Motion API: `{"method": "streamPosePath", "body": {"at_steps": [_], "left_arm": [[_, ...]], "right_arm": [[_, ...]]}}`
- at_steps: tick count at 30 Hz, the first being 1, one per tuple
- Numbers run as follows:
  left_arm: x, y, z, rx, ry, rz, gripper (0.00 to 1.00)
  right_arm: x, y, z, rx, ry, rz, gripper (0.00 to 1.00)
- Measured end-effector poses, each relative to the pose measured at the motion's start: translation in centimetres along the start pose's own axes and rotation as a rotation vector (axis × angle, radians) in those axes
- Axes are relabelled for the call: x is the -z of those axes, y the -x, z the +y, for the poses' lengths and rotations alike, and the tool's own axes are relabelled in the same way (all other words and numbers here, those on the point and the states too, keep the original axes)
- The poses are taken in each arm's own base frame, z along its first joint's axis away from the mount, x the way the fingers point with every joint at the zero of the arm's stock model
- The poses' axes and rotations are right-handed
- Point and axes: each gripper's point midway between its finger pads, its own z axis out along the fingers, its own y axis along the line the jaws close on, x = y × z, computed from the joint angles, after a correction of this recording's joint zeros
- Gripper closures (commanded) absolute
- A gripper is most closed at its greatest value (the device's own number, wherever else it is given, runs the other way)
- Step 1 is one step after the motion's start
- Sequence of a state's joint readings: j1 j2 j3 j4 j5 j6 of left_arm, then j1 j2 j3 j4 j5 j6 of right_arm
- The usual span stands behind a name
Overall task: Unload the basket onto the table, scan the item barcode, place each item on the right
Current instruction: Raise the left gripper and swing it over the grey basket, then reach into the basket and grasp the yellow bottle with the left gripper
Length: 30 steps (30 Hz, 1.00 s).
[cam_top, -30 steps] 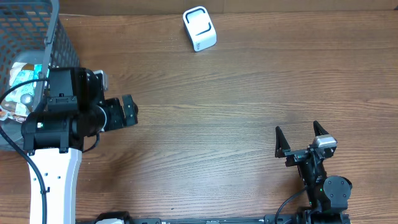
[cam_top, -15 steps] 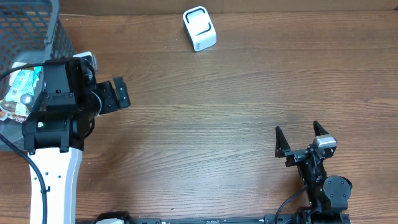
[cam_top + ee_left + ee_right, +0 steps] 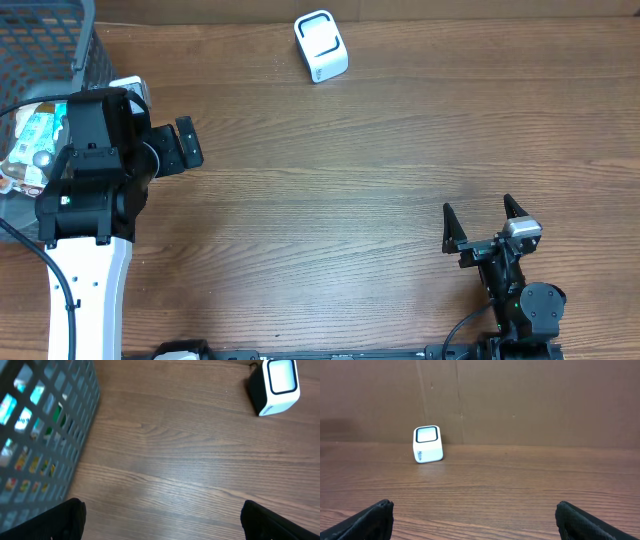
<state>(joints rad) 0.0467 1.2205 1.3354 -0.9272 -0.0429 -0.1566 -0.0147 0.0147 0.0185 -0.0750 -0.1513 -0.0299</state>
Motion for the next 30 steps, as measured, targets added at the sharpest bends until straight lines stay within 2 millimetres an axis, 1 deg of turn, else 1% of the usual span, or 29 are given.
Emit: {"method": "streamPosePath", "body": {"at_steps": [5, 8, 11, 14, 17, 19, 21, 23, 26, 29, 30], "left_arm": [[0.1, 0.3, 0.0, -0.079, -0.001, -0.013, 0.02], [0.6, 1.4, 0.0, -0.104, 0.002, -0.035, 0.04], [2.0, 4.2, 0.4, -0.108, 0.014, -0.074, 0.04], [4.2, 8.2, 1.3, -0.108, 0.04, -0.131, 0.04], [6.2, 12.1, 2.7, -0.102, 0.077, -0.182, 0.03], [7.0, 14.3, 4.4, -0.081, 0.114, -0.202, 0.02], [6.7, 14.6, 6.4, -0.055, 0.15, -0.163, 0.0], [5.8, 14.5, 8.5, -0.028, 0.182, -0.12, 0.0], [3.2, 13.3, 12.2, 0.021, 0.22, -0.028, 0.0], [0.4, 12.0, 15.0, 0.05, 0.217, 0.054, 0.0], [-0.5, 11.3, 16.0, 0.058, 0.212, 0.09, 0.0]], "right_arm": [[0.0, 0.0, 0.0, 0.0, 0.001, 0.0, 0.0], [0.0, 0.0, 0.0, 0.0, 0.0, 0.0, 0.0], [0.0, 0.0, 0.0, 0.0, 0.001, 0.0, 0.0], [0.0, 0.0, 0.0, 0.0, 0.0, -0.001, 0.0], [0.0, 0.0, 0.0, 0.0, 0.001, 0.0, 0.0], [0.0, 0.0, 0.0, 0.0, 0.001, 0.0, 0.0], [0.0, 0.0, 0.0, 0.0, 0.0, 0.0, 0.0], [0.0, 0.0, 0.0, 0.0, 0.0, 0.0, 0.0], [0.0, 0.0, 0.0, 0.0, 0.001, 0.0, 0.0], [0.0, 0.0, 0.0, 0.0, 0.001, 0.0, 0.0], [0.0, 0.0, 0.0, 0.0, 0.0, 0.0, 0.0]]}}
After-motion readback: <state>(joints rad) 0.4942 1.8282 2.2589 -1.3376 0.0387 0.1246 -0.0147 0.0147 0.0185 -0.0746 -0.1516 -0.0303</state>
